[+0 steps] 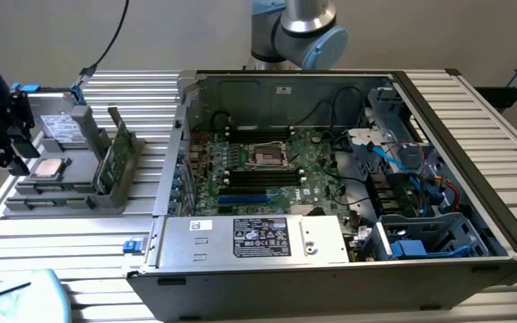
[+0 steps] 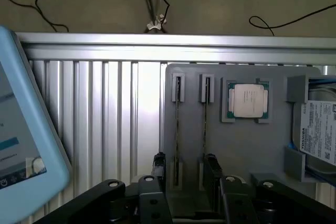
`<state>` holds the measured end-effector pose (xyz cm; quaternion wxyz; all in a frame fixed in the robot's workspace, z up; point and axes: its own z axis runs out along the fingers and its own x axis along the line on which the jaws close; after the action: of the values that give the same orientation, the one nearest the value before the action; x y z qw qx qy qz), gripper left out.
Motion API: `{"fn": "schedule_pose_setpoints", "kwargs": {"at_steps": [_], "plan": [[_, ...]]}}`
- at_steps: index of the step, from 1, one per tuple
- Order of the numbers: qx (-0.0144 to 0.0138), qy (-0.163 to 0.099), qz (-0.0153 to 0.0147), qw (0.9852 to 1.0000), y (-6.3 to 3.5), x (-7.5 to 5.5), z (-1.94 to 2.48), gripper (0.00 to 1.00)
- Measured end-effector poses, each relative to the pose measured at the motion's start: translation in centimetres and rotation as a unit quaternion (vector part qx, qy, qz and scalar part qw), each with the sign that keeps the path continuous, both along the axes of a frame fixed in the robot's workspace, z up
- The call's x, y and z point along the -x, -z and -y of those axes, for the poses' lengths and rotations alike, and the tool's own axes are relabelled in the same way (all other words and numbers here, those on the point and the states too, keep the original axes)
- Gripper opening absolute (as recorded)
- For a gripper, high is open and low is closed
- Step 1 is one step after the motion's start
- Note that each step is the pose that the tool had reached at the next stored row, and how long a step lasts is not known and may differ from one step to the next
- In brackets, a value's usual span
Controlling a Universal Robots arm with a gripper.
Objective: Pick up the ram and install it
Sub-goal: 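Pick up the ram and move it above insertion slot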
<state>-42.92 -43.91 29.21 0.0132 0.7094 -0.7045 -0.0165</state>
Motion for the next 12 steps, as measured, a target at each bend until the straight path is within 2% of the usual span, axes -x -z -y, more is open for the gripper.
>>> {"fn": "schedule_pose_setpoints", "kwargs": {"at_steps": [3, 12], "plan": [[-0.0001, 0.0, 0.0, 1.0, 0.54, -0.2, 0.14, 0.43], [0.0, 0.0, 0.0, 1.0, 2.17, -0.4, 0.18, 0.43]]}}
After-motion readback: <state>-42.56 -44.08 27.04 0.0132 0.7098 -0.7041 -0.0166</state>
